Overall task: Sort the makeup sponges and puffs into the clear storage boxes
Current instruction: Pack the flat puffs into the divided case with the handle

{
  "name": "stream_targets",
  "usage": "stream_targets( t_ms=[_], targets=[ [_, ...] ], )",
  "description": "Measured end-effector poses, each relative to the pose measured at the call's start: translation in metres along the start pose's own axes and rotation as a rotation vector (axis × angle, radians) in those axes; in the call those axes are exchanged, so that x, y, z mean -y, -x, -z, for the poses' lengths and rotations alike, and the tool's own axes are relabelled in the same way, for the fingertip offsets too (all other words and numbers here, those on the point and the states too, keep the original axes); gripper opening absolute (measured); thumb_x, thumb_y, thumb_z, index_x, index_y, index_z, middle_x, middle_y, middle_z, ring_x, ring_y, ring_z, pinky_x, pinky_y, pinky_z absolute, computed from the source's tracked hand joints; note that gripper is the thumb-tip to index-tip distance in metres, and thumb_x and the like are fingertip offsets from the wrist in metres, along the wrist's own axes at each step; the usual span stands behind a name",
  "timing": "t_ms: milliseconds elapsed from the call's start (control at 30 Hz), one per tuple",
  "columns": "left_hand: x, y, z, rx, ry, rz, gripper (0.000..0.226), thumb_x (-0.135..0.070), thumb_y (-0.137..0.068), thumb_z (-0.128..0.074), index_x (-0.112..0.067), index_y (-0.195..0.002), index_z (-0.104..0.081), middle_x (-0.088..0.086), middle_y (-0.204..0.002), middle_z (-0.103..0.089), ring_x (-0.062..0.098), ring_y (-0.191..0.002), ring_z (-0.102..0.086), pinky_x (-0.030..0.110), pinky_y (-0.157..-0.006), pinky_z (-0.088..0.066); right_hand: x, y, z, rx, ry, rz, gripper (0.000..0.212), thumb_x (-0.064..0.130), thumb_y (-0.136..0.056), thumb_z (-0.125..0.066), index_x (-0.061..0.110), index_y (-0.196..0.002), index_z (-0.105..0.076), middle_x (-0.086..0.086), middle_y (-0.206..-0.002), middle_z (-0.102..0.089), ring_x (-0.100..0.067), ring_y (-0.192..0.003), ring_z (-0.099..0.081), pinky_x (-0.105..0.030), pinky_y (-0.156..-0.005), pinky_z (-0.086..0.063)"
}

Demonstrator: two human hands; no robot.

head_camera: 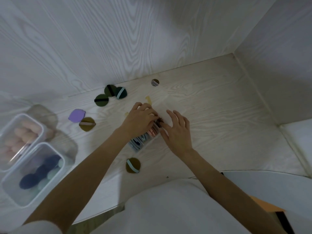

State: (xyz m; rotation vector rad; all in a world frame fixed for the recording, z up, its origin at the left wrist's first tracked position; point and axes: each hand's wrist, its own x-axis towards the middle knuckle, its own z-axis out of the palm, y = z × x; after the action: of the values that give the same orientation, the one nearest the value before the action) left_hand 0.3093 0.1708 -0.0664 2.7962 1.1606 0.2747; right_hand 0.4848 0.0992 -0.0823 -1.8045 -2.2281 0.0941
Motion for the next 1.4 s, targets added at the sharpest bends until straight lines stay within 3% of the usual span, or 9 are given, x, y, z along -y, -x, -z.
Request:
stream_targets(
  t_ms=[167, 400, 533, 600, 700, 800, 1033, 1200, 1400],
  targets=[
    [0.001, 0.014, 0.005, -0.104, 0.181, 0.148, 0.033, -0.025, -0.086, -0.041, -0.019, -0.102, -0.07, -0.002, -0.104, -0.069, 0.023, -0.1, -0.058, 0.037, -0.085, -0.043, -0.001, -0.005, 0.007, -0.054, -0.062, 0.016, 0.025, 0.031, -0.092, -0.049, 0.017, -0.099, -0.067, -0.012, -0.131, -0.055, -0.03, -0.124, -0.044, -0.044, -0.1, -0.036],
    [0.018, 0.078, 0.028, -0.657, 0.404, 0.688, 0.021, -0.005, -0.089, -0.053, -0.01, -0.102, -0.068, 0.001, -0.1, -0.069, 0.006, -0.089, -0.059, 0.013, -0.081, -0.045, 0.023, -0.063, 0.031, 0.004, -0.327, 0.23, 0.03, 0.029, -0.094, -0.042, 0.013, -0.099, -0.067, -0.007, -0.112, -0.064, -0.026, -0.11, -0.053, -0.036, -0.091, -0.039],
    [0.061, 0.103, 0.028, -0.596, 0.561, 1.113, 0.021, -0.017, -0.091, -0.053, -0.021, -0.108, -0.065, -0.004, -0.096, -0.07, 0.011, -0.076, -0.062, 0.019, -0.069, -0.049, 0.06, -0.129, 0.031, 0.191, -0.359, 0.371, 0.026, 0.022, -0.094, -0.048, 0.011, -0.111, -0.064, -0.007, -0.105, -0.067, -0.025, -0.098, -0.057, -0.036, -0.082, -0.043],
    [0.086, 0.105, 0.026, -0.487, 0.58, 1.188, 0.026, -0.022, -0.091, -0.053, -0.02, -0.116, -0.06, 0.0, -0.101, -0.068, 0.018, -0.085, -0.064, 0.021, -0.071, -0.044, 0.078, -0.162, 0.014, 0.269, -0.323, 0.371, 0.026, 0.017, -0.092, -0.052, 0.011, -0.115, -0.062, -0.01, -0.108, -0.065, -0.027, -0.098, -0.057, -0.036, -0.078, -0.045],
    [0.117, 0.095, 0.019, -0.325, 0.582, 1.215, 0.036, -0.026, -0.092, -0.054, -0.015, -0.126, -0.052, 0.004, -0.115, -0.064, 0.018, -0.105, -0.057, 0.016, -0.079, -0.033, 0.093, -0.204, -0.019, 0.417, -0.221, 0.316, 0.033, 0.021, -0.094, -0.052, 0.008, -0.123, -0.056, -0.013, -0.119, -0.059, -0.028, -0.106, -0.055, -0.034, -0.079, -0.045],
    [0.138, 0.081, 0.005, -0.194, 0.594, 1.246, 0.041, -0.027, -0.091, -0.054, -0.011, -0.129, -0.05, 0.011, -0.124, -0.057, 0.024, -0.112, -0.052, 0.027, -0.091, -0.038, 0.1, -0.229, -0.045, 0.506, -0.119, 0.258, 0.04, 0.03, -0.093, -0.054, 0.001, -0.121, -0.051, -0.017, -0.121, -0.054, -0.03, -0.107, -0.051, -0.034, -0.077, -0.043],
    [0.152, 0.063, -0.008, 0.053, 0.29, 1.106, 0.044, -0.031, -0.092, -0.053, -0.01, -0.13, -0.048, 0.015, -0.129, -0.044, 0.028, -0.116, -0.041, 0.037, -0.083, -0.042, 0.106, -0.234, -0.073, 0.523, -0.024, 0.154, 0.044, 0.021, -0.083, -0.067, 0.004, -0.117, -0.046, -0.016, -0.119, -0.051, -0.027, -0.103, -0.052, -0.029, -0.068, -0.04],
    [0.144, 0.075, -0.005, -0.189, 0.422, 1.175, 0.032, -0.022, -0.085, -0.064, -0.01, -0.113, -0.055, 0.01, -0.112, -0.055, 0.025, -0.102, -0.052, 0.031, -0.076, -0.042, 0.104, -0.221, -0.051, 0.351, -0.281, 0.174, 0.015, 0.012, -0.083, -0.066, 0.006, -0.094, -0.057, -0.011, -0.095, -0.058, -0.018, -0.079, -0.053, -0.021, -0.051, -0.03],
    [0.09, 0.084, 0.029, -0.484, 0.36, 0.973, 0.01, -0.014, -0.086, -0.062, -0.009, -0.095, -0.06, 0.007, -0.087, -0.059, 0.022, -0.079, -0.056, 0.036, -0.062, -0.048, 0.074, -0.146, 0.038, 0.123, -0.697, -0.028, 0.014, 0.01, -0.082, -0.068, 0.016, -0.09, -0.058, 0.005, -0.087, -0.057, -0.001, -0.071, -0.054, -0.006, -0.061, -0.041]
  ],
)
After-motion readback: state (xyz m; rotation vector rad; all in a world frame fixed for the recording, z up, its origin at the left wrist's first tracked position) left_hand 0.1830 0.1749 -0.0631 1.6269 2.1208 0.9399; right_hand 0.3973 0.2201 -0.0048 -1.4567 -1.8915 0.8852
